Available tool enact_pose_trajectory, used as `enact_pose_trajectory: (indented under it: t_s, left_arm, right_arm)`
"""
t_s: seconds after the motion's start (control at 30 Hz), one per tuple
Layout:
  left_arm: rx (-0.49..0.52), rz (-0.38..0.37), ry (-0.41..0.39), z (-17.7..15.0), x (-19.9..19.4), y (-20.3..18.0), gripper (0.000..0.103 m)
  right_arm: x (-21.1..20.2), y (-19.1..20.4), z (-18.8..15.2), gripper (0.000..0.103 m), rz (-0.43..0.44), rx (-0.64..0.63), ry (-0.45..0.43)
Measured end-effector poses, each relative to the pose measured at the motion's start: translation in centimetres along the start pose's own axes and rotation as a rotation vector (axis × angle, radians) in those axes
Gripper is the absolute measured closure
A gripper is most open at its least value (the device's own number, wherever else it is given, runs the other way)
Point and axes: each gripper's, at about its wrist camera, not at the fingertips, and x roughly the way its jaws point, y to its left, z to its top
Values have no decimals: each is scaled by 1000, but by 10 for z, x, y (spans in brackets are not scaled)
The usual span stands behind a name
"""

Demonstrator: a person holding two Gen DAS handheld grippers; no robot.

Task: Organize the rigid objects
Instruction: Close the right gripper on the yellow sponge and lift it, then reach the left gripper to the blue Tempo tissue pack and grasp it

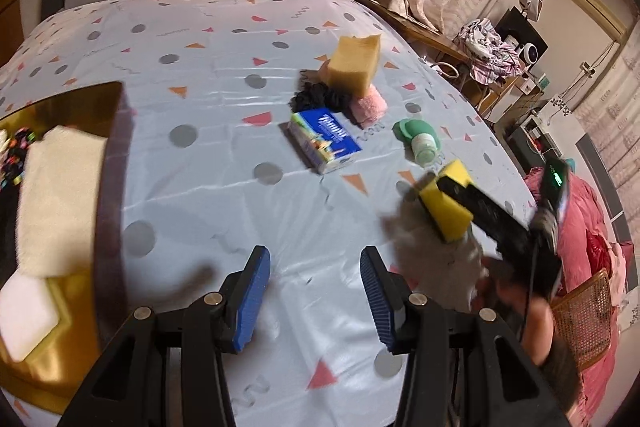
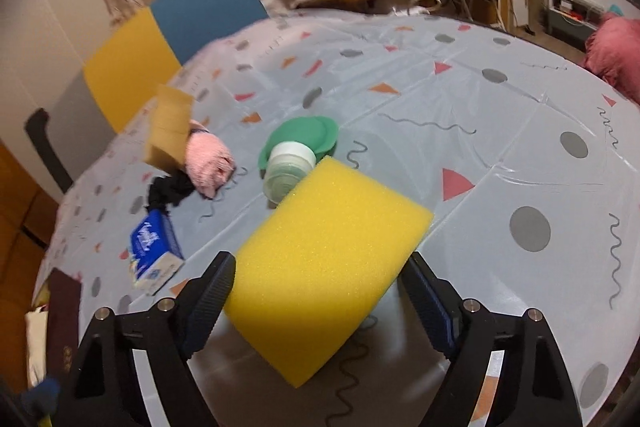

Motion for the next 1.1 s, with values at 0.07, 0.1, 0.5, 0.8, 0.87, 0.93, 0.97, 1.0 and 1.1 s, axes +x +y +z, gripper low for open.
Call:
enact_pose_trajectory:
  t_s: [0.07, 0.1, 0.5, 0.8, 0.87, 0.93, 0.97, 1.0, 1.1]
  left_arm:
    - [-3, -4, 3, 8, 10, -5, 48]
    - [-6, -12, 6, 14, 18, -8, 44]
    - [-45, 59, 74, 74, 104, -28, 26]
    - [29, 162, 89, 100, 148, -38, 26]
    - [26, 179, 118, 97, 156, -33, 30]
    - [8, 158, 106, 93, 155, -28, 38]
    - [12, 160, 88, 90, 152, -26, 39]
    - [13, 160, 88, 89, 151, -25, 41]
    - [5, 142, 71, 83, 143, -19, 42]
  right_arm:
    - [-1, -1, -4, 18, 56, 5, -32]
    - [-2, -3, -8, 18, 95, 7, -51]
    - [2, -5, -21, 18, 162, 2, -88]
    - [3, -7, -23, 18, 170, 4, -100]
    - [3, -7, -23, 18, 171, 4, -101]
    - [3, -7, -23, 18, 174, 6, -103]
    - [4, -7, -23, 18, 173, 5, -104]
    - [3, -7, -24, 18, 173, 4, -105]
    - [4, -7, -23, 18, 174, 4, -106]
